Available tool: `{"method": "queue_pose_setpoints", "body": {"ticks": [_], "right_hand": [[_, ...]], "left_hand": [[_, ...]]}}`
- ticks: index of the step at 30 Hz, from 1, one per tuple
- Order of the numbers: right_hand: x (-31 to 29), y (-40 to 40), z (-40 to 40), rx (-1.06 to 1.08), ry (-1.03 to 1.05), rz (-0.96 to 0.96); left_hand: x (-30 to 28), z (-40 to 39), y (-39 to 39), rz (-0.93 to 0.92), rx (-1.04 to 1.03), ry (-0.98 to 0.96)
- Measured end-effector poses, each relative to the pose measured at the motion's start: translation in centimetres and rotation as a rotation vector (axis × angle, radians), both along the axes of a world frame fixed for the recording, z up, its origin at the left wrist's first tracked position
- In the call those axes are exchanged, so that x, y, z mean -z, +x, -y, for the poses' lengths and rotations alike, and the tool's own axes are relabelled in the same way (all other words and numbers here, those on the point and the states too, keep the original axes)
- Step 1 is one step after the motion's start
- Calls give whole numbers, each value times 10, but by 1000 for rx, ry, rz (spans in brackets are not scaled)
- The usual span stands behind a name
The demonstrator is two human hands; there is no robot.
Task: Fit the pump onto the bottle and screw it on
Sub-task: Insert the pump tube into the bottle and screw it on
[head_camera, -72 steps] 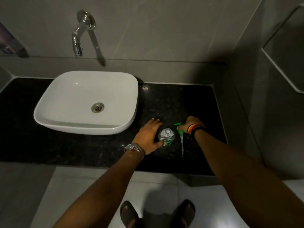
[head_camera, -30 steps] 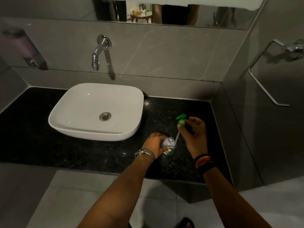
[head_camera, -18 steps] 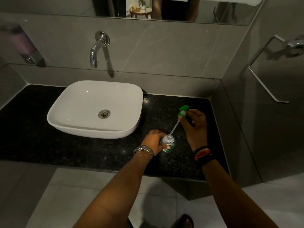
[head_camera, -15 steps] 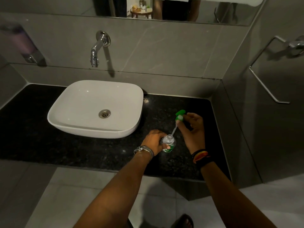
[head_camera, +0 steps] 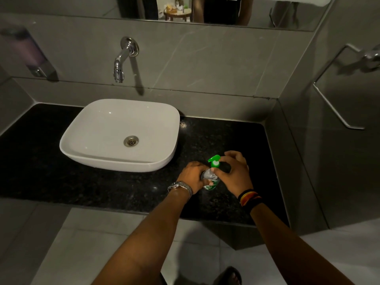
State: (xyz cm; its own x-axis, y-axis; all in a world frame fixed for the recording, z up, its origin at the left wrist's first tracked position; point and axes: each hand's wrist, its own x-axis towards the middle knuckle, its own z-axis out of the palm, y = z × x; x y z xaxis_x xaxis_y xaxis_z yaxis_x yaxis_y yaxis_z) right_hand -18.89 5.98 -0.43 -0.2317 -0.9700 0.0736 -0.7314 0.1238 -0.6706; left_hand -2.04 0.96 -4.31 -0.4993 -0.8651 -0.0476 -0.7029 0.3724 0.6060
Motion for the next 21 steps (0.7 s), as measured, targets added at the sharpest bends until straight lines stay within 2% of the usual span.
{"method": "queue_pose_setpoints", "body": {"ticks": [5,11,17,19,21], "right_hand": [[-2,4,-1,12,-45,-20],[8,8,-1,90,106,-42],[8,8,3,-6,87,-18],[6,6,3,-71,59,-112],[3,7,6,-148,23,-293]], "left_hand": [[0,0,0,1,-8,4],[-1,0,-1,1,-3,4],[1,2,0,15,18,-10],[2,2,0,26,13,-8],[4,3,0,39,10,-2]]}}
